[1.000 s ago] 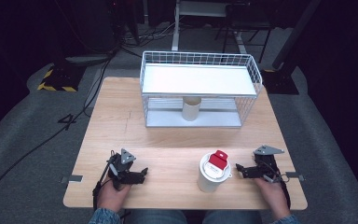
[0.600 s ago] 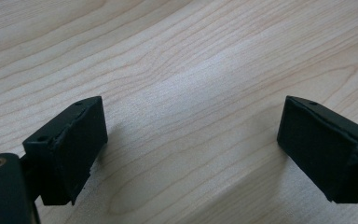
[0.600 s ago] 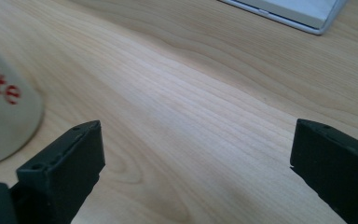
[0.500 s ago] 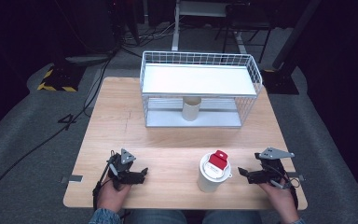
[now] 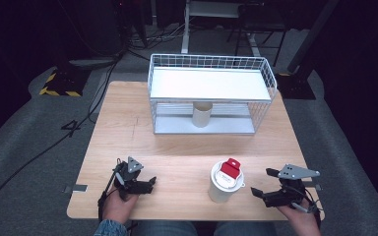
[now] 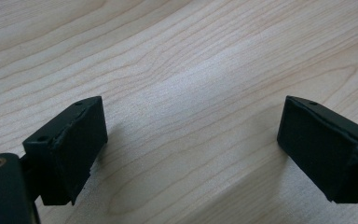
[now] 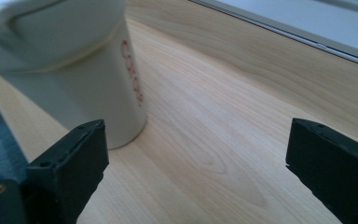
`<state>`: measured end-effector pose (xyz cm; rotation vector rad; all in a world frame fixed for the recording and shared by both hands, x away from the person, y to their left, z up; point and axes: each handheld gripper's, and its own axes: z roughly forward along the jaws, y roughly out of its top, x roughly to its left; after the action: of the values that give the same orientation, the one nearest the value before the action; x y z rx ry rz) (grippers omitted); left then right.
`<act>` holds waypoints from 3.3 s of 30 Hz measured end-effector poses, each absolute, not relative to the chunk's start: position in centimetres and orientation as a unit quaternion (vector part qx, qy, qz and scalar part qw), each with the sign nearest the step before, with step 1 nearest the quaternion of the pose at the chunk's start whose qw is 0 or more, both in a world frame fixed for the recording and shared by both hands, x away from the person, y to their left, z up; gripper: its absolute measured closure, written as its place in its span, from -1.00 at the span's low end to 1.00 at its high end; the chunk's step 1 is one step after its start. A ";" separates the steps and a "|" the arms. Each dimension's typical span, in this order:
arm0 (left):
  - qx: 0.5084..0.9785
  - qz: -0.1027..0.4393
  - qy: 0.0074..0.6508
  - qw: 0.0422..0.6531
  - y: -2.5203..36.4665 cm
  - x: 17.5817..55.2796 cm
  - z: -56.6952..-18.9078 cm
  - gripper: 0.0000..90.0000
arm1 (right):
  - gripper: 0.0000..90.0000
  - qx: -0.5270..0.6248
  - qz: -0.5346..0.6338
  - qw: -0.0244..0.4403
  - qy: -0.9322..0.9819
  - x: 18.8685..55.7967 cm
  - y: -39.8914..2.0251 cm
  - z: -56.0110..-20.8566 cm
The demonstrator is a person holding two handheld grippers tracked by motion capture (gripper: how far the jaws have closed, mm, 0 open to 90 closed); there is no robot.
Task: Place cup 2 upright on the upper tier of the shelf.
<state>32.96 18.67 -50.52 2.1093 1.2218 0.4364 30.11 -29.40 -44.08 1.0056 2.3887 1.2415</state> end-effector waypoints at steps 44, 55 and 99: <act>0.800 0.175 0.474 0.323 18.7 32.6 -50.5 -0.80 | -1.00 0.254 0.518 0.099 0.811 30.2 -20.2 -46.8; 0.799 0.175 0.476 0.323 18.6 32.5 -50.5 -0.80 | -0.99 0.262 0.536 0.106 0.795 30.5 -19.8 -47.5; 0.799 0.175 0.476 0.324 18.6 32.6 -50.5 -0.80 | -0.80 0.252 0.546 0.132 0.788 30.7 -20.0 -45.5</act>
<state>32.56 18.63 -50.53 2.0963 1.2481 0.4593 30.67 -20.05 -45.48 0.7325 2.2871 1.5846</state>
